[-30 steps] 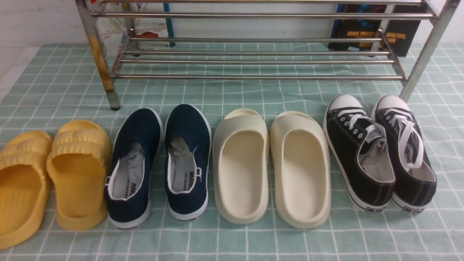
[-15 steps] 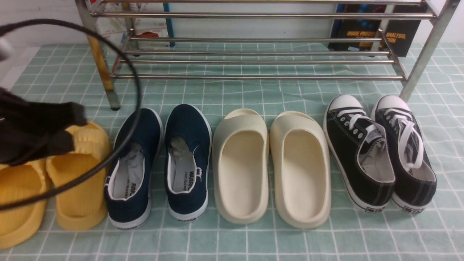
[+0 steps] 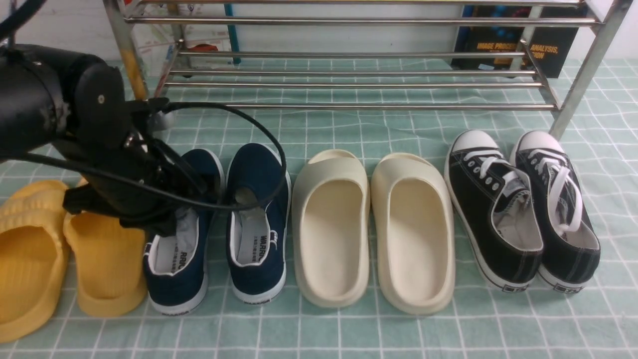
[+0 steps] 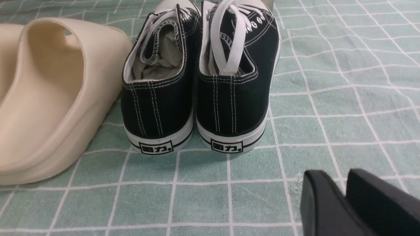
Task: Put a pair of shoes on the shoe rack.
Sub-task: Use the left arm to grab the shoe closest to it, then use the left arm to put a shoe into the shoe rack
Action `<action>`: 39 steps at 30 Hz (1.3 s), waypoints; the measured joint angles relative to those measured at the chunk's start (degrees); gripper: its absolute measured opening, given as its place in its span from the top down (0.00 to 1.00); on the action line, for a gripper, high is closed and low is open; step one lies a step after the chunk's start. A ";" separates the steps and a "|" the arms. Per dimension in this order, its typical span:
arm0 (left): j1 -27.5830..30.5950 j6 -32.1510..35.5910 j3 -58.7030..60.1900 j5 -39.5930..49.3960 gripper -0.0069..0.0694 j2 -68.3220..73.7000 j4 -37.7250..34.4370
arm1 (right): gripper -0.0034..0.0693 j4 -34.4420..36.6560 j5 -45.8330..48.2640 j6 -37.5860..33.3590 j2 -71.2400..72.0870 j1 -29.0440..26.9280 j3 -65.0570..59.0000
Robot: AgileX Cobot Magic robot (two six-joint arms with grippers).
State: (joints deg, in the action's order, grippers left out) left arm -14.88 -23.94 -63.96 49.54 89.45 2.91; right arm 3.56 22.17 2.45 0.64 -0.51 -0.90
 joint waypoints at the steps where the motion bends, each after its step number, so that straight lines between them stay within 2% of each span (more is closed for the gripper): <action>1: 0.00 -0.61 -0.06 -0.66 0.93 0.47 0.45 | 0.74 0.00 0.00 0.00 0.00 0.00 0.00; 6: 0.00 -3.37 -0.06 -2.31 0.83 3.25 3.08 | 0.74 0.00 0.00 0.00 0.00 0.00 0.00; 8: 0.00 -7.06 -0.06 -3.10 0.67 5.15 6.70 | 0.74 0.00 0.00 0.00 0.00 0.00 0.00; 11: 0.00 -9.69 -0.06 -3.25 0.50 7.28 9.29 | 0.73 0.00 0.00 0.00 0.00 0.00 0.00; 13: 0.00 -10.17 -0.06 -3.60 0.41 8.96 9.68 | 0.73 0.00 0.00 0.00 0.00 0.00 0.00; 15: 0.00 -10.33 -0.06 -3.77 0.39 10.28 9.68 | 0.73 0.00 0.00 0.00 0.00 0.00 0.00; 17: 0.00 -10.51 -0.06 -3.77 0.42 11.63 9.68 | 0.73 0.00 0.00 0.00 0.00 0.00 0.00; 18: 0.00 -10.50 -0.10 -3.77 0.49 12.38 9.72 | 0.73 0.00 0.00 0.00 0.00 0.00 0.00; 19: 0.00 -10.50 -0.10 -3.77 0.49 12.38 9.72 | 0.73 0.00 0.00 0.00 0.00 0.00 0.00; 20: 0.00 -10.57 -0.10 -3.25 0.61 12.57 10.15 | 0.72 0.00 0.00 0.00 0.00 0.00 0.00; 21: 0.00 -10.73 -0.10 -3.10 0.65 12.57 10.40 | 0.72 0.00 0.00 0.00 0.00 0.00 0.00; 22: 0.00 -11.68 -0.10 -2.66 0.83 12.04 11.45 | 0.72 0.00 0.00 0.00 0.00 0.00 0.00; 23: 0.00 -12.32 -0.10 -2.52 0.89 11.55 11.65 | 0.72 0.00 0.00 0.00 0.00 0.00 0.00; 29: -0.06 -13.85 -2.08 -0.26 0.90 6.68 13.55 | 0.70 0.00 0.00 0.00 0.00 0.00 0.00; 34: -0.06 -6.41 -9.56 5.37 0.90 1.54 12.74 | 0.69 0.00 0.00 0.00 0.00 0.00 0.00; 39: -0.11 1.55 -17.77 6.60 0.90 4.78 8.25 | 0.68 0.00 0.00 -0.06 0.00 0.00 0.00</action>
State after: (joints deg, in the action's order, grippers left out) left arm -14.99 -22.40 -81.73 56.14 94.23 11.16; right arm 3.56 22.17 2.39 0.64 -0.51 -0.90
